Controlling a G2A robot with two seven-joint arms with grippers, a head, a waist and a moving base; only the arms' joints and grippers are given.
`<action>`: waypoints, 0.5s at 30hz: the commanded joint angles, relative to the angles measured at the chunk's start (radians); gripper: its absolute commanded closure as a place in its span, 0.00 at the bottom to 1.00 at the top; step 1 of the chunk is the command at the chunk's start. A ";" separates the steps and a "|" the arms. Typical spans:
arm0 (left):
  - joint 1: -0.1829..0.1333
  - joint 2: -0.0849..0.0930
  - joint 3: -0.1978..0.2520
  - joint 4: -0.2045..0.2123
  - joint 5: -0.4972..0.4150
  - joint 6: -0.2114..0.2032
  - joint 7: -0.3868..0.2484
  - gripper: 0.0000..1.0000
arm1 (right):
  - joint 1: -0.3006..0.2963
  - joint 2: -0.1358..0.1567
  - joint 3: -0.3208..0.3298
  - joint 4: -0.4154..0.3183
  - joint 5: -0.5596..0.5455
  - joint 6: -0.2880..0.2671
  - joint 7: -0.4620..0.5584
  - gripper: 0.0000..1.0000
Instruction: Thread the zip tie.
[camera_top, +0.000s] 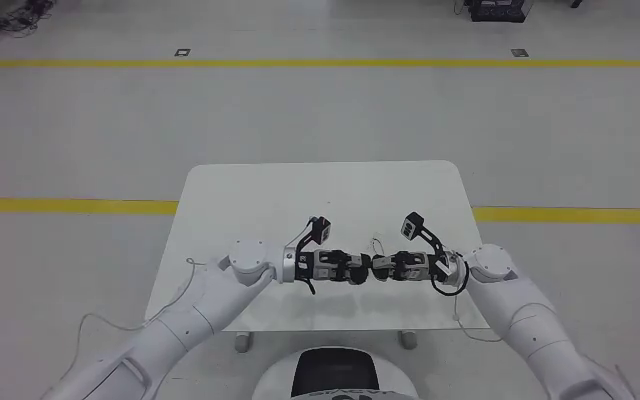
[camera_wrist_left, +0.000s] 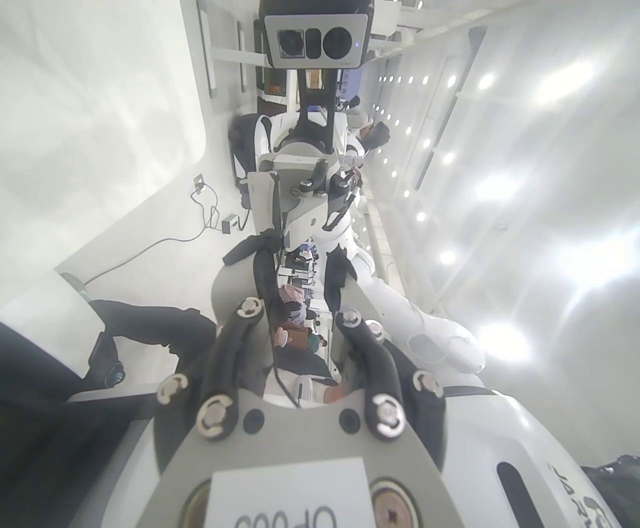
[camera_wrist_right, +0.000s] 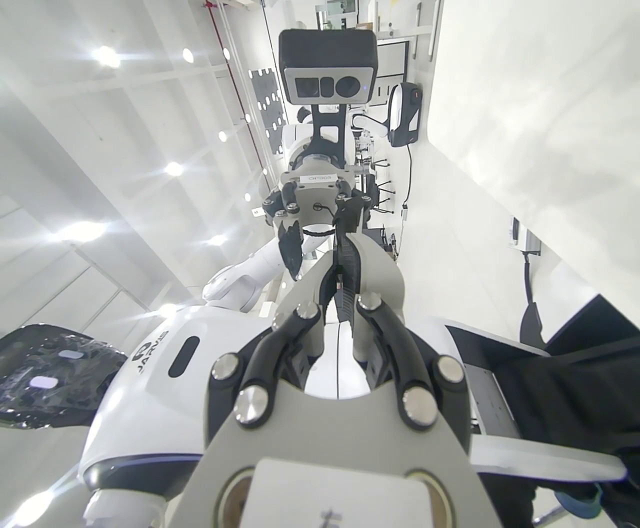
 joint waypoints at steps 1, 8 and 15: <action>0.000 -0.001 0.001 0.001 0.001 0.000 -0.001 0.81 | 0.001 -0.001 0.000 0.002 0.002 -0.003 0.001 1.00; 0.001 -0.003 0.002 0.004 0.002 0.001 -0.001 0.87 | -0.001 -0.002 0.001 0.003 0.010 -0.016 0.010 1.00; 0.002 -0.004 0.001 0.006 0.004 0.003 0.002 0.89 | -0.001 -0.004 0.001 0.000 0.015 -0.030 0.028 1.00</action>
